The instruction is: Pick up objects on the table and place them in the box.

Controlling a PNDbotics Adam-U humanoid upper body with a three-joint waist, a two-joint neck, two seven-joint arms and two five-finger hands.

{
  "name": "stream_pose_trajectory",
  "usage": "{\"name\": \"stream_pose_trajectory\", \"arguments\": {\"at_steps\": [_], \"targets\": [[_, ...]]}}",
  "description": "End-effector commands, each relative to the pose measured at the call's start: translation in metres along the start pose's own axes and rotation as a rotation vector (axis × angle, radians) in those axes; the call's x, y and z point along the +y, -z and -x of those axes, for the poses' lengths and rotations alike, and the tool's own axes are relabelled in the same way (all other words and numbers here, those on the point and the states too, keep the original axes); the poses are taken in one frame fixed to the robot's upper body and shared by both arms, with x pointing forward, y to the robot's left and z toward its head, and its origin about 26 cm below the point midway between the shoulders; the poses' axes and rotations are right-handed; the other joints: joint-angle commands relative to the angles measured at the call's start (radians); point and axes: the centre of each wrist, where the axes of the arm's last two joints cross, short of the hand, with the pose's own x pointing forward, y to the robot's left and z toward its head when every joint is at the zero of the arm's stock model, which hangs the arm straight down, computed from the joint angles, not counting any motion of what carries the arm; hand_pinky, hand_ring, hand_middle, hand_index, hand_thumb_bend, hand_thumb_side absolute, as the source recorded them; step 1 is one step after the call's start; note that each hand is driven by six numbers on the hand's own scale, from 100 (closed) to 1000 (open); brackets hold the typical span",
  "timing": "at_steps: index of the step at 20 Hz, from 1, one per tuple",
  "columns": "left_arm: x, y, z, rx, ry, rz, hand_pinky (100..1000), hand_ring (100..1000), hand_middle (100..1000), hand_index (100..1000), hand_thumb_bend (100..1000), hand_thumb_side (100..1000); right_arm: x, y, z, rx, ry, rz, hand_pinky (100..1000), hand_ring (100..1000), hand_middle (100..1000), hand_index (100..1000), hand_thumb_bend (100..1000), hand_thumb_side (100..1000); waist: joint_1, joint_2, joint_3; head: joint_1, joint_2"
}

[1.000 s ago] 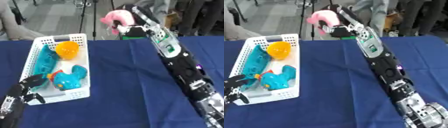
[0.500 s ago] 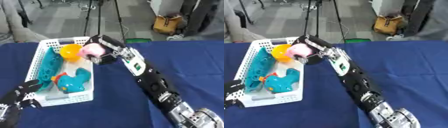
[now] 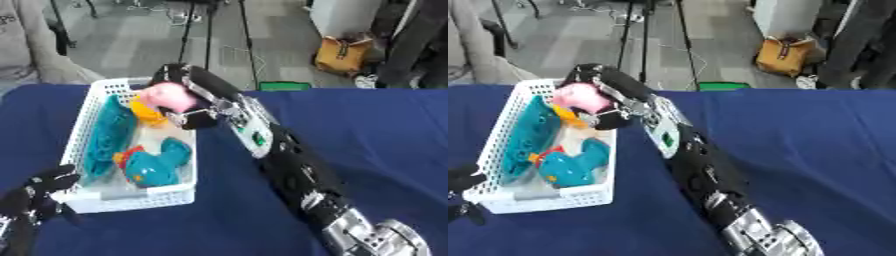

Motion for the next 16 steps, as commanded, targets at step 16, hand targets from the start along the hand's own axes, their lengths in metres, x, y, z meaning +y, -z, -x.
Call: {"name": "stream_pose_trajectory", "arguments": {"at_steps": [16], "targets": [[0.001,0.004,-0.007,-0.029,0.005,0.002,452,861,837,737,275,1000,-0.021,0.005,-0.001,-0.008,-0.252,0.013,885,905,965,978,275,604,0.001,-0.016,-0.009,0.013,-0.012]]}}
